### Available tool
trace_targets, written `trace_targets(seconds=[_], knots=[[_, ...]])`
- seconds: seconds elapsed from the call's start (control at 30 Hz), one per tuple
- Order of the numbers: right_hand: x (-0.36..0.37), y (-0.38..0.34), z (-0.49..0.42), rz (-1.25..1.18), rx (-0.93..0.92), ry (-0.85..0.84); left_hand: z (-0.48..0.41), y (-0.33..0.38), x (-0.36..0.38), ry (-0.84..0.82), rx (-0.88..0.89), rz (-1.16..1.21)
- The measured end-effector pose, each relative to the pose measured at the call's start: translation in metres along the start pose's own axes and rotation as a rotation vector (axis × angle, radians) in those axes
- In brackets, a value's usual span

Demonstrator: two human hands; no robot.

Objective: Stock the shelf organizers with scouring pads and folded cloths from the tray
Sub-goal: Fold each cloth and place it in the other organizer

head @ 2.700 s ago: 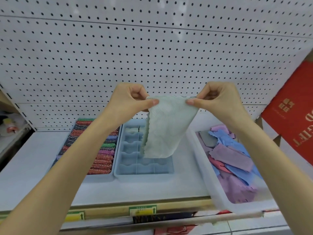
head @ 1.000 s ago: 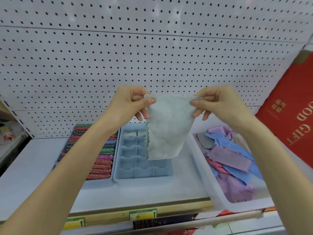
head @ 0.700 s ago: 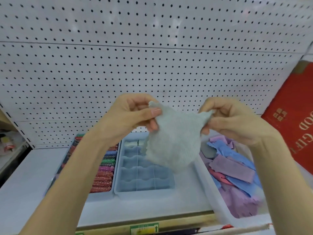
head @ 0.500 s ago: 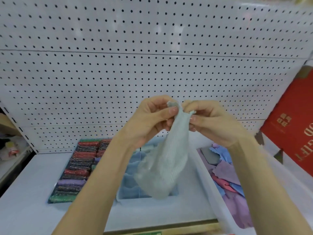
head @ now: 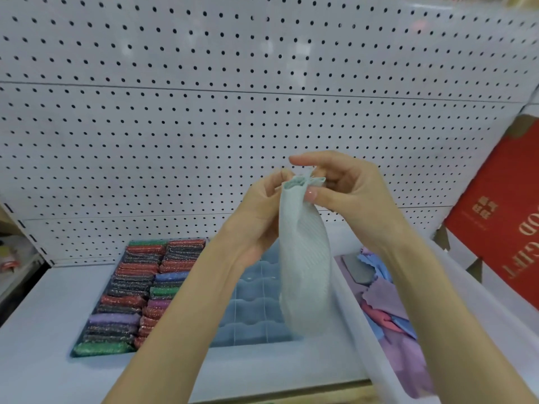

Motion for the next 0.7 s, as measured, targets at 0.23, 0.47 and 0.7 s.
trace_targets(seconds=[0.23,0.47,0.7], knots=[[0.0,0.003,0.001,-0.004,0.032,0.097,0.007,-0.015,-0.001,0.022,-0.068,0.005],[-0.016,0.002,0.002,0.085,0.047,0.235,0.018,-0.025,0.005,-0.109,-0.047,0.024],[-0.01,-0.01,-0.005,-0.073,0.008,0.148,0.036,-0.037,0.018,-0.211,0.024,-0.096]])
Point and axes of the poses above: each hand's wrist, its own z-axis away from the middle knuckle, its own x-axis out of the palm, y = z × x, the point moved 6 cm from there along -z, towards the middle knuckle, and after that the axes turned 5 degrees about -y, right-handed, at the moved point
